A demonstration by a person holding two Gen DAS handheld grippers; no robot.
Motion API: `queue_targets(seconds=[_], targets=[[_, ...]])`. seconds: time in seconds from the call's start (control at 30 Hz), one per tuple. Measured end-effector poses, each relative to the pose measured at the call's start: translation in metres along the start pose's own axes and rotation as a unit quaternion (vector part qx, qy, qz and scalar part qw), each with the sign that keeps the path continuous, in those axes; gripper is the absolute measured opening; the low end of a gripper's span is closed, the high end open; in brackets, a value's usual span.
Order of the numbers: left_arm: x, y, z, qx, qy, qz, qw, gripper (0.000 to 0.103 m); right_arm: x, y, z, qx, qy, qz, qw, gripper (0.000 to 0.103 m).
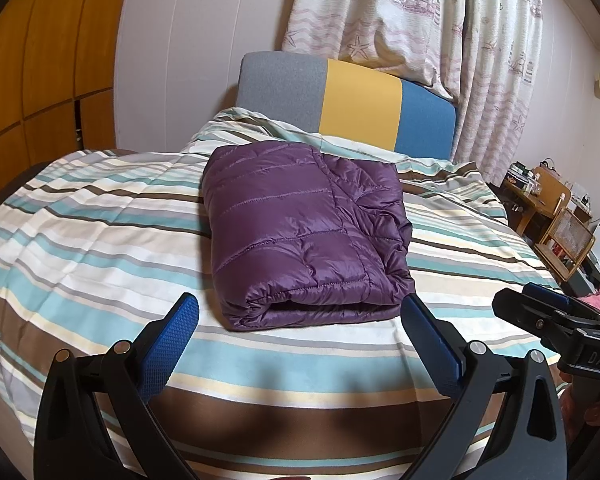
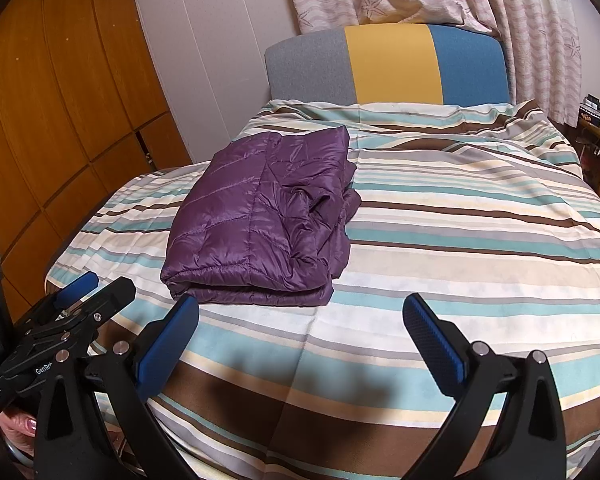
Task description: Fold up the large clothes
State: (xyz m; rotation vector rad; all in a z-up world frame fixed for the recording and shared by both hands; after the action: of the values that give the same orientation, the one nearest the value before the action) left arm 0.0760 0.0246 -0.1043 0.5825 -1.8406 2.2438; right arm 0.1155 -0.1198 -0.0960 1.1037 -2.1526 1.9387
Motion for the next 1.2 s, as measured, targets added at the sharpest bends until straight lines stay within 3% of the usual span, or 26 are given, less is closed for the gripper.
queue_targets(seconds=[0.8,1.2], targets=[[0.004,0.003,0.01,-0.004,0.022,0.004,0.9997,0.1,-0.002,0.002,0.002,-0.004,-0.002,-0.006,1.0,0.101],[-0.016,0.008,-0.008,0.023,-0.001,-0.039,0.999,0.1,-0.01,0.007,0.01,-0.012,0.001,-0.017,1.0,0.101]])
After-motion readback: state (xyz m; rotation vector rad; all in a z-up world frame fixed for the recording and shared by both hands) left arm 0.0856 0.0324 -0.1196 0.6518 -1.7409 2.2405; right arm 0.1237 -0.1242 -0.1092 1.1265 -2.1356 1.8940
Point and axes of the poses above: each gripper's, at about its wrist camera, not at the fingertips, and x roughly against the way its jaws point, z to its right, y to its underside, the point moved 3 cm from there along -x, roughly the way its jaws point, and after that the axes turned 10 degrees about z, right-handed, at the moved point
